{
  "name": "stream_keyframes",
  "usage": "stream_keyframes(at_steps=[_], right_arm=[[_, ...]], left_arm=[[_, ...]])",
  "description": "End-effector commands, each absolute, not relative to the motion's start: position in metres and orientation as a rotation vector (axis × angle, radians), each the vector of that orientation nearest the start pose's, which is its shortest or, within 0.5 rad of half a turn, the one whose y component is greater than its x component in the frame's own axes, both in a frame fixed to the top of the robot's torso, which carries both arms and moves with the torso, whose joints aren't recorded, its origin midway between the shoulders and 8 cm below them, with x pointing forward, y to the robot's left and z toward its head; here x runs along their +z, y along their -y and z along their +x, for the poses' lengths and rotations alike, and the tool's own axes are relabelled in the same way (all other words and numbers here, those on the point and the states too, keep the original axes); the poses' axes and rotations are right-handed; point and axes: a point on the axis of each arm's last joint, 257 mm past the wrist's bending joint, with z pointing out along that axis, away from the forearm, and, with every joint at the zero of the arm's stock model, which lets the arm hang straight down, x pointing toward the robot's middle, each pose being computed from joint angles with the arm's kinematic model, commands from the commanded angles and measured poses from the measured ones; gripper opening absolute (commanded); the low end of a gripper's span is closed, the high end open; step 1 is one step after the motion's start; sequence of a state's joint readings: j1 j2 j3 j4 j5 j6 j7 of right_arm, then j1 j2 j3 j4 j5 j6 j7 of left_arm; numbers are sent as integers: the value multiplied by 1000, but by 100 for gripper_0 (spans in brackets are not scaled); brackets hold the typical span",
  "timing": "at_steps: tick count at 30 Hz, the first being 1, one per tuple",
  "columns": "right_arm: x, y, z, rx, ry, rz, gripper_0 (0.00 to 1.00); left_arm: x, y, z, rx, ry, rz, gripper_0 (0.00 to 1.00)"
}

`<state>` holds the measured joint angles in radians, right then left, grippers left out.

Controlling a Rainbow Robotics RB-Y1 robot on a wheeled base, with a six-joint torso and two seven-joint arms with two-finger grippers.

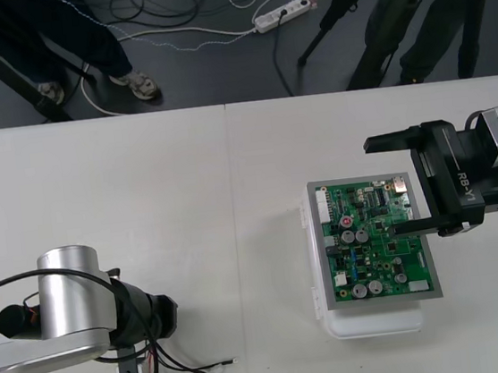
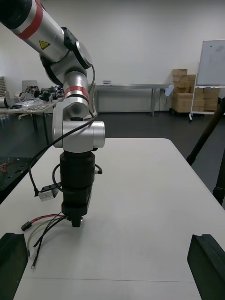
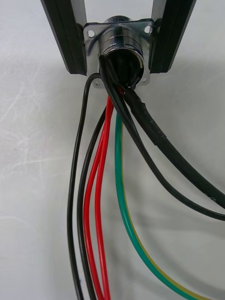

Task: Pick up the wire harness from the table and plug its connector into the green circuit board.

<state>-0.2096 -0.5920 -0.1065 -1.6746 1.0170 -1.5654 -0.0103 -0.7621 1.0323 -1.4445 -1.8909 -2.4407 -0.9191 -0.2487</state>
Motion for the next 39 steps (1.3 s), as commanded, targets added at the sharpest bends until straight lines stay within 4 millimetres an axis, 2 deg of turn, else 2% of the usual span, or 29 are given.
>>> stream_keyframes(at_steps=[1,8,17,30,39], right_arm=[[-65,123,335,966,-949,-1374,100],[-62,125,335,961,-942,-1368,100],[-61,126,336,954,-934,-1367,100],[-61,127,336,951,-935,-1367,100],[-61,127,336,951,-935,-1367,100]], left_arm=[[-381,-188,347,-422,152,-3221,0],[-358,-180,343,-400,178,-3230,0],[-329,-176,346,-410,318,-3265,0],[-294,-167,344,-253,636,-3350,0],[-262,-164,353,-202,860,-3390,0]])
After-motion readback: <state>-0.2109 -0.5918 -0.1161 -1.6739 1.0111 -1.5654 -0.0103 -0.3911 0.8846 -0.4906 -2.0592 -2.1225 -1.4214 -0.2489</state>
